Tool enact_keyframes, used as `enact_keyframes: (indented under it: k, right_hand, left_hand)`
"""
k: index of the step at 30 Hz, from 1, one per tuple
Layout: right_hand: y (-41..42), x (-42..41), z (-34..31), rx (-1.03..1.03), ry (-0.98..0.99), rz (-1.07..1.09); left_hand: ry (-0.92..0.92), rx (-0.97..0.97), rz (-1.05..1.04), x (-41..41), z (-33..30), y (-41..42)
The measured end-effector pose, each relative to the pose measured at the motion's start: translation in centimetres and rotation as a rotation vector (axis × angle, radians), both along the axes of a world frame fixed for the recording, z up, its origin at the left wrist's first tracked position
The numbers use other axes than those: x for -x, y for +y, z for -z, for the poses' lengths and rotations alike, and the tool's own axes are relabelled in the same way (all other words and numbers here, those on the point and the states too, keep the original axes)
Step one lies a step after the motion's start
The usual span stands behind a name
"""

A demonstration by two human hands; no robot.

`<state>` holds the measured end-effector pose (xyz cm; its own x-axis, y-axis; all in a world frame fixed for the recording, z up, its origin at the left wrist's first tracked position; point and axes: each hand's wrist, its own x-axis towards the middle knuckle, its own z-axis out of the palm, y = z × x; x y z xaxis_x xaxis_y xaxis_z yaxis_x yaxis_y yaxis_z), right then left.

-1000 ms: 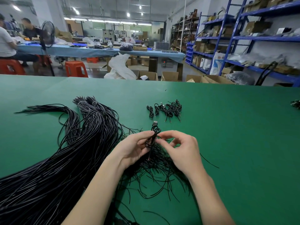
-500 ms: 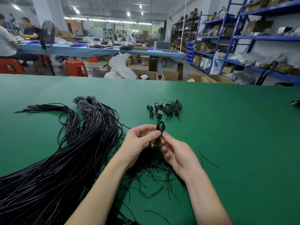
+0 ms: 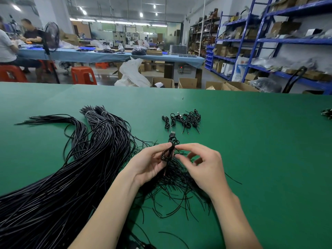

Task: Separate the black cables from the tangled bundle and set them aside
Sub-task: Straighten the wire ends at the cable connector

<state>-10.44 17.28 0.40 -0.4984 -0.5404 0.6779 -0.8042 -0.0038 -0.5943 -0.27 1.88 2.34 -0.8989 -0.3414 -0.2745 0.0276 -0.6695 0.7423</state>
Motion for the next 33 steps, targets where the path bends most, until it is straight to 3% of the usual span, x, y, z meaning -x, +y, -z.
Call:
enact_keyframes:
  k: [6,10,12,14,16,17,18,20,23,26,29,33]
  right_hand:
    - [0.2,0.2,-0.4,0.082,0.004,-0.014]
    - [0.0,-0.5,-0.8,0.112,-0.095,0.008]
    - [-0.7,-1.2,-1.2,0.109,-0.383,0.02]
    - [-0.9,-1.3,-1.9,0.125,-0.929,-0.1]
    - [-0.9,-1.5,-2.3,0.21,-1.539,-0.344]
    - [-0.8,-1.6,-2.2,0.257,-1.699,-0.397]
    - [-1.0,-1.8,-2.0,0.269,-1.733,-0.405]
    - [-1.4,-2.2,-1.7,0.175,-1.465,-0.269]
    - [-1.8,-2.2,-1.2,0.108,-0.725,0.069]
    - [-1.7,-2.0,-0.3,0.07,-0.18,0.157]
    - [-1.4,-1.7,0.0,0.064,-0.02,0.197]
    - [-1.0,-1.5,0.0,0.06,0.041,0.236]
  left_hand:
    - [0.018,-0.142,0.098,-0.1,0.0,0.0]
    - [0.049,0.072,0.045,-0.1,0.0,0.3]
    - [0.141,0.328,-0.04,0.0,0.0,0.4]
    - [0.243,0.613,-0.172,0.1,-0.1,0.6]
    - [0.32,0.771,-0.22,0.3,-0.1,0.7]
    - [0.328,0.795,-0.211,0.3,-0.1,0.8]
    - [0.309,0.789,-0.202,0.3,-0.1,0.8]
    - [0.218,0.673,-0.211,0.3,0.0,0.9]
    - [0.12,0.443,-0.202,0.3,0.2,0.6]
    - [0.112,0.314,-0.146,0.4,0.1,0.3]
    - [0.109,0.24,-0.103,0.4,0.2,0.1]
    - [0.113,0.234,-0.063,0.5,0.5,0.0]
